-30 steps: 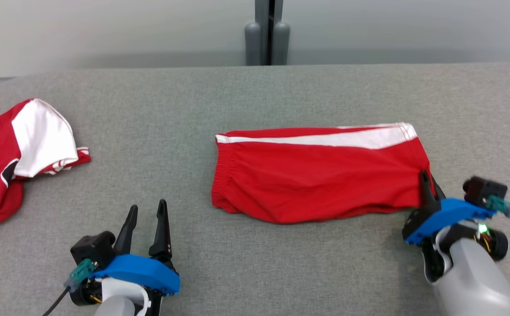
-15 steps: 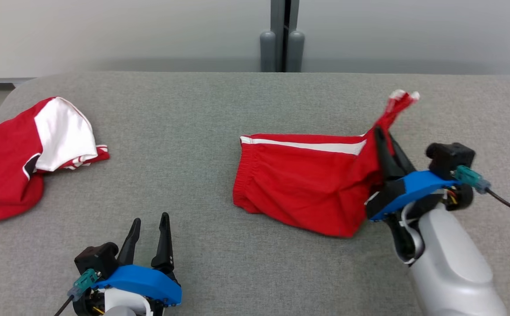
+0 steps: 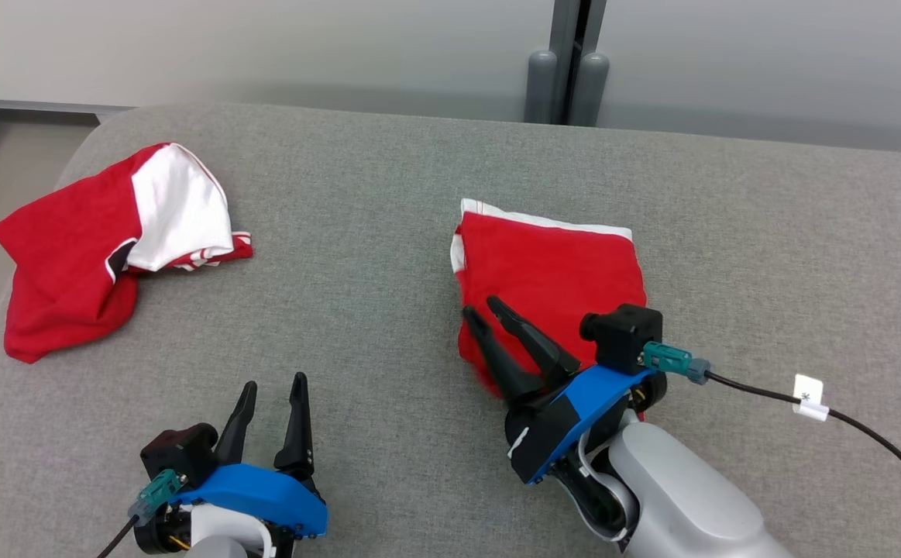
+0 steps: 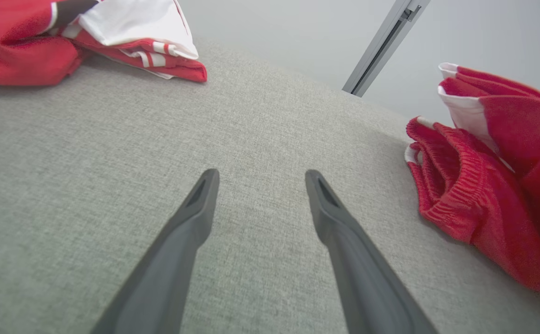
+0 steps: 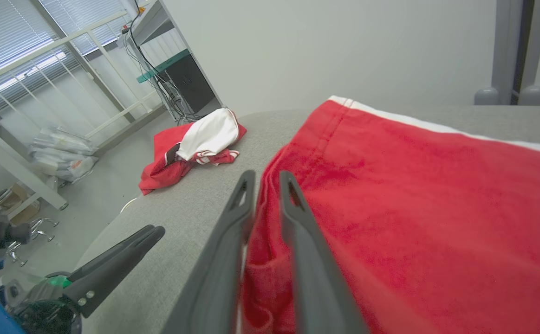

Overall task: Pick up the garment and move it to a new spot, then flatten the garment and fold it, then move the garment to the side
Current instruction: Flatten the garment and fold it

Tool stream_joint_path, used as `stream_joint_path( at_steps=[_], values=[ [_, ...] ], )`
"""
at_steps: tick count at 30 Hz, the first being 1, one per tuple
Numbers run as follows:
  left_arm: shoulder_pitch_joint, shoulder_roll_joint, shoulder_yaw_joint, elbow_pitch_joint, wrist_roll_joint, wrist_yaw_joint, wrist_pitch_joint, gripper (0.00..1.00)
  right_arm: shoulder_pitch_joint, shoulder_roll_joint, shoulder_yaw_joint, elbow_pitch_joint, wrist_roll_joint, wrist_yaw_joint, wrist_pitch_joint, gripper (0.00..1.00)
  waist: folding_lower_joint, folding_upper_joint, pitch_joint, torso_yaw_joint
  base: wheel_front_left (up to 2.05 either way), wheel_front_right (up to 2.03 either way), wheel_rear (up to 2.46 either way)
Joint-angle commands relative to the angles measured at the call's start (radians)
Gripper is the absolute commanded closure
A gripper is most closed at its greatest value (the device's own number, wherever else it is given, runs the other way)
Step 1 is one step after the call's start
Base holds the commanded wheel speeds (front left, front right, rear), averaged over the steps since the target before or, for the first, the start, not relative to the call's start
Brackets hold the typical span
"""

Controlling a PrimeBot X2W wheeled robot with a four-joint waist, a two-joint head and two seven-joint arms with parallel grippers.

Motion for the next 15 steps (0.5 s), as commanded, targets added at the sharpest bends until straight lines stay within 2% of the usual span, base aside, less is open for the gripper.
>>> stream_joint_path(
  at_steps=[1,3,6,11,15],
  values=[
    [-0.015,-0.001,0.006,-0.003,0.009,0.002,-0.003,0.0,-0.008,-0.004,0.014,-0.008,0.013,0.001,-0.011,0.0,0.0,0.0,-0.002,-0.006,0.0,0.0,0.0],
    [-0.015,-0.001,0.009,-0.011,0.034,0.002,-0.003,0.0,-0.018,-0.006,0.03,-0.003,0.027,0.001,-0.027,0.0,0.0,0.0,-0.007,-0.019,0.0,0.0,0.0],
    [-0.006,0.0,0.032,-0.026,0.064,0.002,-0.003,0.0,-0.02,-0.006,-0.033,0.008,-0.028,0.001,-0.039,0.0,0.0,0.0,-0.016,-0.045,0.0,0.0,0.0],
    [0.012,-0.001,0.083,-0.069,0.143,0.014,-0.003,0.0,0.088,-0.004,-0.307,-0.085,-0.215,0.001,-0.038,0.0,0.0,0.0,-0.031,-0.094,0.0,0.0,0.0],
    [0.02,0.0,0.11,-0.097,0.196,0.03,-0.003,0.0,0.185,-0.002,-0.453,-0.161,-0.33,0.001,-0.038,0.0,0.0,0.0,-0.044,-0.127,0.0,0.0,0.0]
  ],
)
